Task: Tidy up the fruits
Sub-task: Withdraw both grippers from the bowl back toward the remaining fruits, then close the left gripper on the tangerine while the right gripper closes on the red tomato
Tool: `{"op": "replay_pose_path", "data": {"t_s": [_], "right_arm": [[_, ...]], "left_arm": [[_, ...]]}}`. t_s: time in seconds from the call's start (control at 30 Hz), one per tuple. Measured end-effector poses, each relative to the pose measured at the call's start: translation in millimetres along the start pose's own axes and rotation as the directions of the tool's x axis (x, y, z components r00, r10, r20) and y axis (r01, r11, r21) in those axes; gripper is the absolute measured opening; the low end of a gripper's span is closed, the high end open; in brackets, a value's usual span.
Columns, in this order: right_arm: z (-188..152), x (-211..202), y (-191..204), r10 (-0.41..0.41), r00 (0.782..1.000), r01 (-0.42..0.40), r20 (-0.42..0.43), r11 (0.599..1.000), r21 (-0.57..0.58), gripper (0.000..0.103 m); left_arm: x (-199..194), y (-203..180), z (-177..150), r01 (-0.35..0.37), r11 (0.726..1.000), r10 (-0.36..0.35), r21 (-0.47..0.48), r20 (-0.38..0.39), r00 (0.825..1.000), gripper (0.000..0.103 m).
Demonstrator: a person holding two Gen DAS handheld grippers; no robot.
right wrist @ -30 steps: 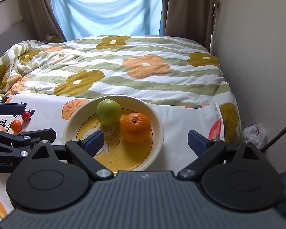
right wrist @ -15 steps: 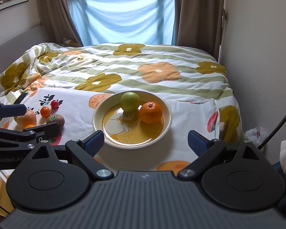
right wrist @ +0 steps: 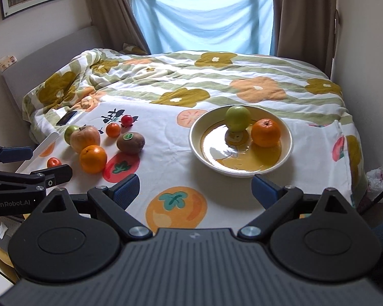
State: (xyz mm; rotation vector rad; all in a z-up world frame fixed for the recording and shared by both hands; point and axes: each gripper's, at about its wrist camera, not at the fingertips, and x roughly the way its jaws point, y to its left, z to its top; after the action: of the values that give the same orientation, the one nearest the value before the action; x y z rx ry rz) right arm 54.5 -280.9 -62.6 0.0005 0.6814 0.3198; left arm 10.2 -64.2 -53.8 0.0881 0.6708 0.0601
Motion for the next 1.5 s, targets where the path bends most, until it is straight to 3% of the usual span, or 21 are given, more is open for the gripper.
{"op": "replay_pose_path", "data": {"t_s": [0.4, 0.93, 1.1, 1.2, 1.33, 1.5], "right_arm": [[-14, 48, 75, 0.026, 1.000, -0.026, -0.014, 1.000, 0.011, 0.103], [-24, 122, 169, 0.056, 0.995, -0.055, -0.080, 0.998, 0.019, 0.103], [-26, 139, 191, 0.059, 0.994, -0.059, -0.095, 0.998, 0.005, 0.103], [-26, 146, 199, 0.059, 0.993, -0.059, -0.103, 0.998, 0.002, 0.103], [-27, 153, 207, 0.063, 0.990, -0.065, -0.124, 0.998, -0.009, 0.089], [-27, 159, 215, 0.071, 0.988, -0.074, -0.140, 0.997, -0.020, 0.087]], "left_arm": [[37, 84, -24, -0.046, 0.998, 0.047, 0.051, -0.031, 0.998, 0.091], [99, 164, -40, 0.012, 0.985, 0.005, 0.174, -0.097, 0.995, 0.091], [114, 173, -42, 0.070, 0.972, -0.044, 0.224, -0.120, 0.992, 0.089], [121, 170, -44, 0.115, 0.956, -0.081, 0.270, -0.134, 0.988, 0.085], [129, 171, -45, 0.157, 0.943, -0.115, 0.292, -0.155, 0.981, 0.072], [135, 169, -43, 0.191, 0.929, -0.148, 0.316, -0.157, 0.977, 0.066]]}}
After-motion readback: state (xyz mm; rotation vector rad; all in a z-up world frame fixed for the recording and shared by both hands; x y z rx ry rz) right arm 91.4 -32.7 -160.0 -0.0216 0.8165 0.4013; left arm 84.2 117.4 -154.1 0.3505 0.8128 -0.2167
